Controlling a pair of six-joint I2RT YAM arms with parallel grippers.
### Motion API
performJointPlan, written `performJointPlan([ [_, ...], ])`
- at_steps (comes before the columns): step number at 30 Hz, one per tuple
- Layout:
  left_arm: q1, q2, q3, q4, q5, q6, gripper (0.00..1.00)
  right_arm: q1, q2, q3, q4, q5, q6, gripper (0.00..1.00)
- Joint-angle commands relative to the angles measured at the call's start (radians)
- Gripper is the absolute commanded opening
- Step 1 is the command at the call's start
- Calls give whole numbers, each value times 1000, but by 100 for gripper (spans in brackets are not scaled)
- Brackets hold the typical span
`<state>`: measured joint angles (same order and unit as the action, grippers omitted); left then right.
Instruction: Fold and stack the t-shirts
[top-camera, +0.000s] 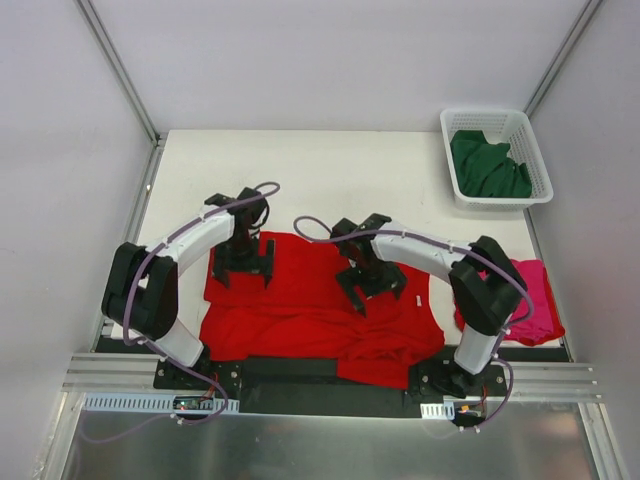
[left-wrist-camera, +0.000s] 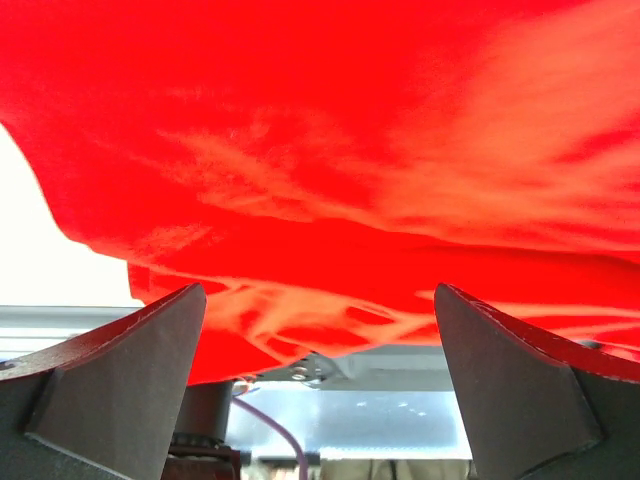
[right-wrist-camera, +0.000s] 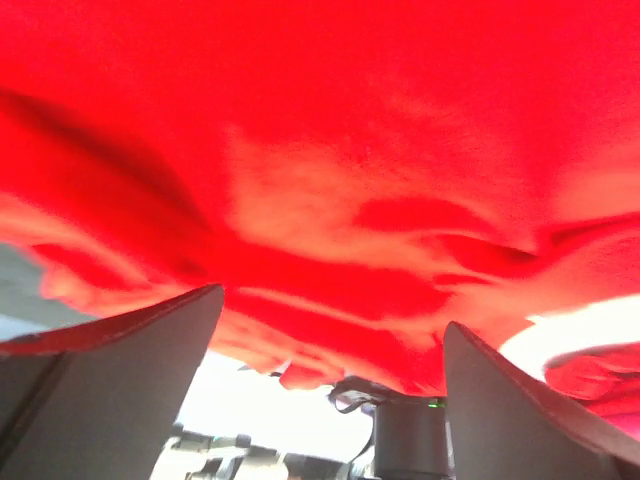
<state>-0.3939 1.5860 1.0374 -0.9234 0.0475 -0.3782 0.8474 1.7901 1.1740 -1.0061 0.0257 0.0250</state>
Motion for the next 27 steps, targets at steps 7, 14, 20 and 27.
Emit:
performJointPlan([
  [7, -5, 28, 314, -141, 9, -14, 99, -143, -72, 291, -65, 152, -3, 85],
  [14, -5, -4, 244, -95, 57, -33, 99, -260, 11, 283, 53, 200, -8, 59],
  [20, -5, -63, 158, -74, 87, -47, 99, -297, 103, 309, 106, 195, -8, 49],
  [27, -5, -103, 96, -61, 98, -48, 99, -343, 172, 299, 139, 169, -8, 50],
])
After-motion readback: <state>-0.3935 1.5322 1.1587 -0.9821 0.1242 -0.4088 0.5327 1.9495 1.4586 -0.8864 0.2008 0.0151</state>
